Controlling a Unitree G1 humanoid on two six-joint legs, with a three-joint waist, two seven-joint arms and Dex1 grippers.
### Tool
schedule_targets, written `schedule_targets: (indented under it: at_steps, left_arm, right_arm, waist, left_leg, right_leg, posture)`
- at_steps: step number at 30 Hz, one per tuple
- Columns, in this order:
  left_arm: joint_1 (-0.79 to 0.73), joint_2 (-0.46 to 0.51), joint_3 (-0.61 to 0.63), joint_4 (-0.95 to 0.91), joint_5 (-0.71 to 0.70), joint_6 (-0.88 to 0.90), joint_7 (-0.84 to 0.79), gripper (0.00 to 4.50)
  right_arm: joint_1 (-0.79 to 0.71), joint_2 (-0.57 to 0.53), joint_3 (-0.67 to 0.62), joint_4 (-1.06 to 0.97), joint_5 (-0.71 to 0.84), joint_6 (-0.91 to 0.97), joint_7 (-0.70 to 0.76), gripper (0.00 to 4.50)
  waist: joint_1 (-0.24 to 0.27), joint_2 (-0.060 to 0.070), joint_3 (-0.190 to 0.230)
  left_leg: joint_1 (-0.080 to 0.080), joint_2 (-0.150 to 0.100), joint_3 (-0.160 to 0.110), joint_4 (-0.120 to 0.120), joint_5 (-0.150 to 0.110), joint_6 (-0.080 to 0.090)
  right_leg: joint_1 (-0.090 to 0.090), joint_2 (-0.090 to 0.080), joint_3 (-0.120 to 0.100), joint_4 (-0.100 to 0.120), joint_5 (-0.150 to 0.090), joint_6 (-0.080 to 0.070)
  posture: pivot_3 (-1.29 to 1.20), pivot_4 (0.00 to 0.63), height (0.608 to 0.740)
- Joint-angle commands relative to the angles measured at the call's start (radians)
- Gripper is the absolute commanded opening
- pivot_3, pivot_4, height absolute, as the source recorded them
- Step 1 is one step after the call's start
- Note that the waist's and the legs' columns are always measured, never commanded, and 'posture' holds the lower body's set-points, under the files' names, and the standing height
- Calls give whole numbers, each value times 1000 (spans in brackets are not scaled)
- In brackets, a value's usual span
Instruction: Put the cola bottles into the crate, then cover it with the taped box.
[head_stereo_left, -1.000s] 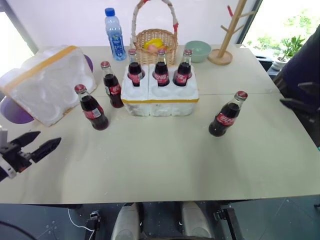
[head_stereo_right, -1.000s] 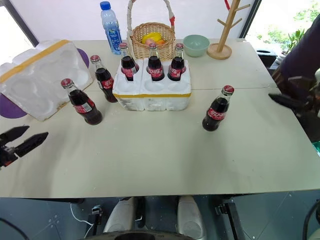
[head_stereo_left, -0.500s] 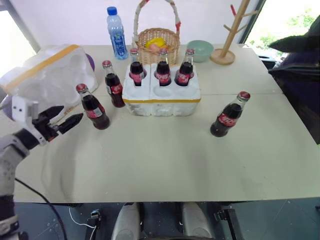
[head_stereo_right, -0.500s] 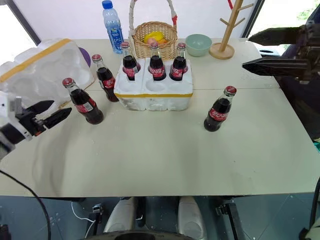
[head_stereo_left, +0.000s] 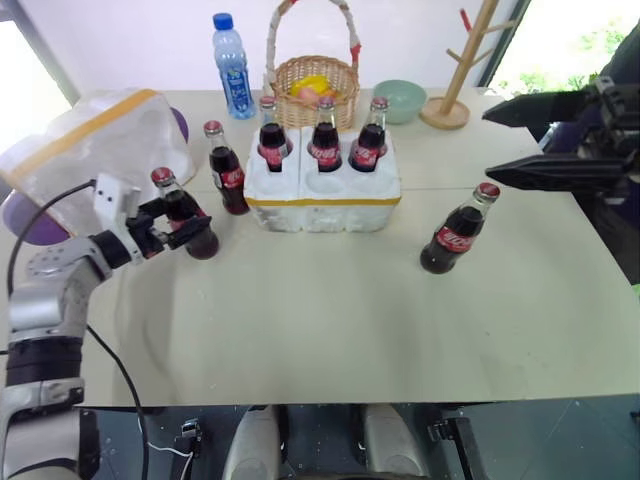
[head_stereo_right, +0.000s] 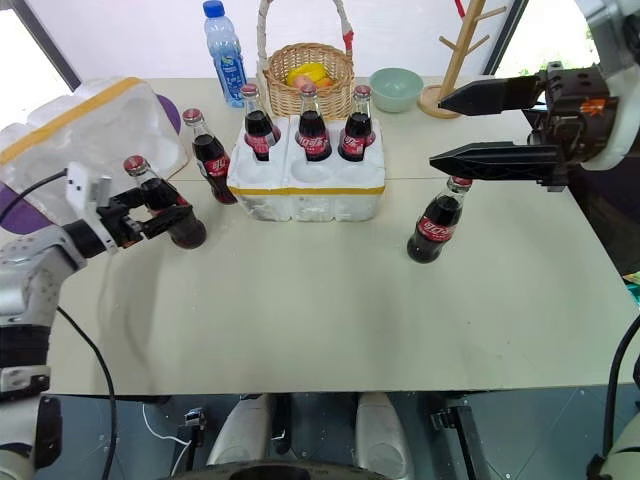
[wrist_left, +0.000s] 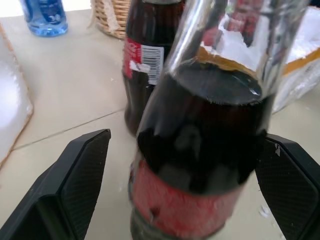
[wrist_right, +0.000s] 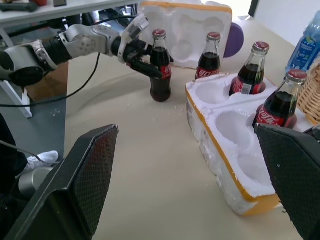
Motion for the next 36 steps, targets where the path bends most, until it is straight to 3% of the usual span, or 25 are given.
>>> schedule_targets:
  at_steps: [1,2,5,7,10,14,17,20,22,25,28,32,36]
  left_arm:
    - [-34,-13,-40,44,50,-65,-24,4478]
    - [-39,-16,-44,54,53,-72,-31,4478]
    - [-44,-17,-43,66,56,-81,-47,3711]
    - [-43,-6,-35,50,49,-64,-54,2823]
    - [-39,18,-21,2,18,-1,-77,2865]
    - [-29,91,12,-215,-185,260,-195,2865]
    - [-114,89,17,-317,-344,430,-219,2865]
    - [-256,5,8,-312,-422,494,-157,2865]
    - [-370,-102,0,-255,-415,469,-68,2865]
    - [-538,-274,-31,-95,-296,339,98,2865]
    - [-655,-385,-60,64,-186,210,198,2865]
    - [-712,-453,-107,176,-101,130,190,2865]
    - [-694,-461,-182,203,-17,83,141,2865]
  right_arm:
    - [-12,-1,-31,-34,32,3,-13,4500]
    - [-12,-3,-29,-36,36,7,-15,4500]
    - [-9,-8,-29,-43,49,19,-19,4500]
    - [-6,-7,-34,-51,57,24,-30,4500]
    - [18,-4,-38,-77,36,-10,-44,4500]
    - [49,0,-50,-90,41,-16,-68,4500]
    - [63,3,-55,-99,45,-19,-87,4500]
    - [75,10,-63,-107,47,-21,-109,4500]
    - [84,17,-69,-112,45,-24,-129,4500]
    - [98,30,-84,-125,47,-25,-167,4500]
    - [119,38,-103,-150,57,-19,-201,4500]
    - [162,37,-145,-182,80,-6,-240,4500]
    - [209,33,-177,-199,90,-5,-275,4500]
  waist:
    - [0,0,0]
    - [-1,0,0]
    - [-1,0,0]
    - [-1,0,0]
    - [-1,-1,0]
    - [-4,-3,2]
    - [6,-4,3]
    - [19,-5,3]
    - [24,-5,3]
    - [26,-6,3]
    - [22,-6,3]
    - [14,-6,3]
    - [11,-6,4]
  left_leg:
    - [0,0,0,0,0,0]
    - [0,0,0,0,0,0]
    - [0,0,0,0,0,0]
    - [0,0,0,0,0,0]
    - [0,0,0,0,0,0]
    - [-1,0,0,0,0,0]
    - [-2,0,-1,0,0,0]
    - [-3,0,-3,3,0,0]
    - [-3,-1,-3,4,0,0]
    - [-3,-4,-6,6,0,0]
    - [-3,-5,-6,6,0,1]
    - [-3,-5,-6,3,0,1]
    - [-3,-5,-6,1,0,1]
  right_leg:
    - [0,0,0,0,0,1]
    - [0,0,0,0,1,1]
    - [0,0,0,0,1,2]
    - [0,0,0,0,1,2]
    - [0,0,0,0,1,1]
    - [-1,0,0,0,1,2]
    - [-1,0,-1,0,1,2]
    - [1,0,-2,0,0,0]
    - [2,0,-2,0,1,2]
    - [4,0,-2,0,3,6]
    - [3,0,0,0,5,10]
    - [2,0,0,0,5,10]
    - [0,1,0,0,5,10]
  posture:
    - [0,150,740]
    - [0,150,740]
    - [0,150,740]
    - [0,150,740]
    - [0,150,740]
    - [0,150,740]
    - [0,150,740]
    - [0,150,740]
    - [0,150,740]
    - [0,150,740]
    - [0,150,740]
    - [0,150,740]
    - [0,150,740]
